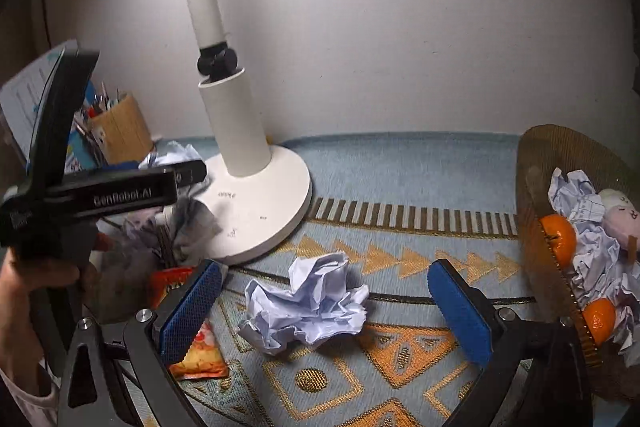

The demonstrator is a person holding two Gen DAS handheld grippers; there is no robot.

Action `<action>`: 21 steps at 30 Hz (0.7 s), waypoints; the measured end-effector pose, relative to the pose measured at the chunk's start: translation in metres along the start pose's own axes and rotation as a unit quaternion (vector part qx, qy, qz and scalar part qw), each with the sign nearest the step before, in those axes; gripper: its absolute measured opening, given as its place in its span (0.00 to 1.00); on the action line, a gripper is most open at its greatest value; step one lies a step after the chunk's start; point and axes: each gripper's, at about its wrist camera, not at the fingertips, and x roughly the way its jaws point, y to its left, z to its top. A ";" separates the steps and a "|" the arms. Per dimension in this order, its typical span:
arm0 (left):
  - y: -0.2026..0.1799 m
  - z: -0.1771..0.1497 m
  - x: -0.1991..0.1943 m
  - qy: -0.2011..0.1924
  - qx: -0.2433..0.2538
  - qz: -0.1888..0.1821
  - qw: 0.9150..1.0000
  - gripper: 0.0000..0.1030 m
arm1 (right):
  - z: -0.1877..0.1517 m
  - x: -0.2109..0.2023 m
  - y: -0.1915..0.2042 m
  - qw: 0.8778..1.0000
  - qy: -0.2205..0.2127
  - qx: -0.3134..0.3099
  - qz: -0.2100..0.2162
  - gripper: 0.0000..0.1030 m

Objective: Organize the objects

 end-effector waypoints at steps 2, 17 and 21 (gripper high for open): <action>0.002 -0.002 0.005 -0.001 -0.005 0.002 1.000 0.99 | -0.006 0.010 0.004 1.000 0.017 -0.009 0.000 1.00; 0.008 -0.018 0.032 -0.004 -0.023 -0.006 1.000 0.99 | -0.015 0.046 -0.002 0.994 0.100 -0.011 -0.030 1.00; 0.003 -0.020 0.037 -0.004 -0.021 -0.005 1.000 0.99 | -0.016 0.047 -0.004 0.994 0.101 -0.012 -0.032 1.00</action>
